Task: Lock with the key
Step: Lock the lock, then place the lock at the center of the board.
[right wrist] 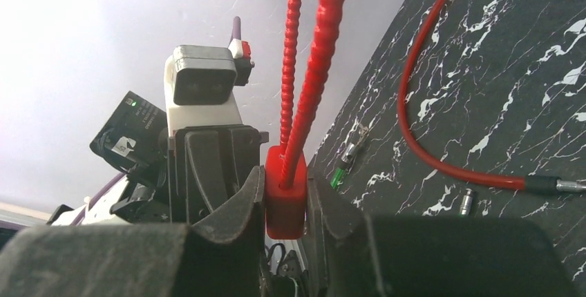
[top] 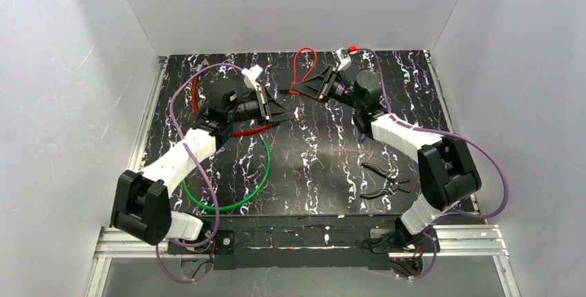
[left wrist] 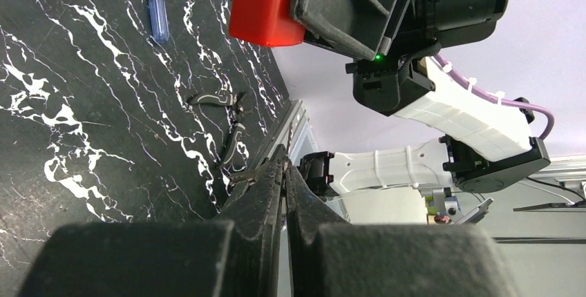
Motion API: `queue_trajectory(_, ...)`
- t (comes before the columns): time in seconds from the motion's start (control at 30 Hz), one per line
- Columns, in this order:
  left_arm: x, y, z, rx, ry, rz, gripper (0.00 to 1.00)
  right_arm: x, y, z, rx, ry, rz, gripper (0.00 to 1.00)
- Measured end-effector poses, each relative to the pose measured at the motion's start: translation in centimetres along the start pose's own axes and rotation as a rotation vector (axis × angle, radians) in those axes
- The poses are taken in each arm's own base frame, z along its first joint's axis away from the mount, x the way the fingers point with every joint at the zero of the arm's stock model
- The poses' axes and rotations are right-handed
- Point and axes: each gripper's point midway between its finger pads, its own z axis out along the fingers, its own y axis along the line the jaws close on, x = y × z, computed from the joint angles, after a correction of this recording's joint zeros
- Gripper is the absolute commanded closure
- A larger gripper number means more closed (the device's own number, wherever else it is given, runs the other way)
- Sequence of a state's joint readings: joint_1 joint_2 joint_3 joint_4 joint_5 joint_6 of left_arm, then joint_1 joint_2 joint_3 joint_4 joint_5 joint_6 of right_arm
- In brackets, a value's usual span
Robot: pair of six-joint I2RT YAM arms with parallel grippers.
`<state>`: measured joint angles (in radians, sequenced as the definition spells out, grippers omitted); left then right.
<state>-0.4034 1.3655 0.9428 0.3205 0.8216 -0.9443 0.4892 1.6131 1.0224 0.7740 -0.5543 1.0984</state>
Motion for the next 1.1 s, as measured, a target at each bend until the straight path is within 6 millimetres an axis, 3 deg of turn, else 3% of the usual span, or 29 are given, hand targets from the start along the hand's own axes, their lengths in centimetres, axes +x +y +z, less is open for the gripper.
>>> queue_trajectory(0.23,-0.2,0.4,-0.3,-0.011,-0.004,0.015,1.00,0.4,-0.9,-0.8,0.025,0.048,-0.056,0.99)
queue_trajectory(0.57,-0.4,1.6,-1.2,-0.047,-0.006,0.062,1.00,-0.2,-4.7,-7.6,0.205,0.147,-0.216,0.99)
queue_trajectory(0.8,-0.8,3.0,1.2,-0.072,0.056,0.098,1.00,0.9,-12.3,-11.9,0.363,0.248,-0.161,0.99)
queue_trajectory(0.97,-0.1,3.9,4.6,-0.106,0.139,0.169,1.00,3.4,-17.9,-13.4,0.456,0.337,-0.060,0.99)
queue_trajectory(1.1,0.3,4.7,7.7,-0.136,0.193,0.242,1.00,4.6,-21.2,-14.5,0.512,0.400,0.005,0.99)
